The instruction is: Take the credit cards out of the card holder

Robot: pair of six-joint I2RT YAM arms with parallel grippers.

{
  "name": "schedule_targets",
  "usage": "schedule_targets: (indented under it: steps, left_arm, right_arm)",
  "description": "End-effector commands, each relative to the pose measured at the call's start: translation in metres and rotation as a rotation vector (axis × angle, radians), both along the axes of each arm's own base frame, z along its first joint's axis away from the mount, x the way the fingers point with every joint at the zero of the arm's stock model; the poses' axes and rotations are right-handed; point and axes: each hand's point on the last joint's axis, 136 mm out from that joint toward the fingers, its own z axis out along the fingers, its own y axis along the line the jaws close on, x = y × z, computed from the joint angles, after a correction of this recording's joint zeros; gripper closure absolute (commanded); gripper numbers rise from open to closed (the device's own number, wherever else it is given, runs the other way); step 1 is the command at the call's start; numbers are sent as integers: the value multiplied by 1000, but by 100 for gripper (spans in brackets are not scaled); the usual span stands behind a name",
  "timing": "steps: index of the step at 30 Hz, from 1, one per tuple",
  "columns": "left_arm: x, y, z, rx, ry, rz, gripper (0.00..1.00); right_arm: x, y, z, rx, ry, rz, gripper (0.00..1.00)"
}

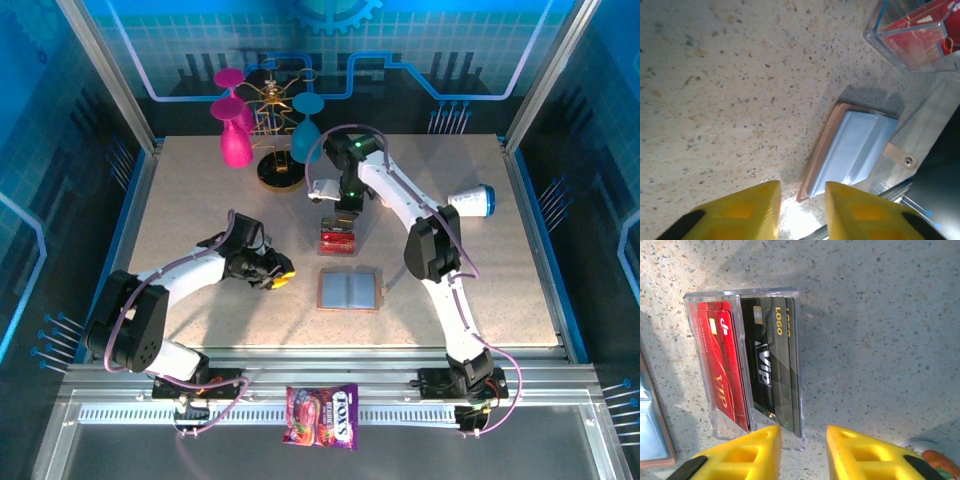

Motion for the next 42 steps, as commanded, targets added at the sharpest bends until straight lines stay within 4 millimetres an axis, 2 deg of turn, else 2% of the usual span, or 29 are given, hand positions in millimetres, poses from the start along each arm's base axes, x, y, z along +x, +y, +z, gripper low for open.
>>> schedule_targets:
  steps: [1,5,9,10,11,12,13,15,16,22,28,32,35,39,42]
  left_arm:
    - [10,13,2,78,-31,-12,67]
    - [21,20,6,124,-78,-18,60]
    - [31,26,10,154,-128,-33,43]
    - [33,29,11,168,-140,-38,38]
    - [34,32,10,184,-148,-39,34]
    - [35,35,11,202,-159,-42,30]
    - [36,39,11,218,-165,-42,27]
    - [41,47,12,245,-183,-37,7]
    - [43,50,13,255,-190,-32,1]
    - [57,81,18,386,-240,1,1]
    - [71,121,29,592,-352,65,1]
    - [75,148,37,737,-426,111,1]
    - [75,168,32,841,-447,137,1]
    - [78,186,32,867,-438,189,1]
    - [87,194,43,884,-497,220,1]
  right_arm:
    - [10,-9,35,55,-108,-89,65]
    - [12,-21,43,87,-179,-169,53]
    - [2,-32,43,121,-227,-227,30]
    - [-1,-36,42,127,-239,-244,28]
    - [-3,-39,42,131,-252,-257,21]
    - [-6,-43,40,132,-260,-269,1]
    - [-10,-45,38,135,-266,-281,0]
    - [-14,-54,35,135,-299,-317,0]
    - [-15,-58,34,135,-310,-334,0]
    - [-28,-78,29,187,-377,-466,0]
    - [-36,-99,21,351,-420,-678,0]
    - [-38,-124,9,464,-438,-824,0]
    - [-39,-142,-2,515,-487,-882,0]
    - [-36,-167,-8,537,-585,-955,0]
    - [-32,-186,-9,553,-656,-1003,0]
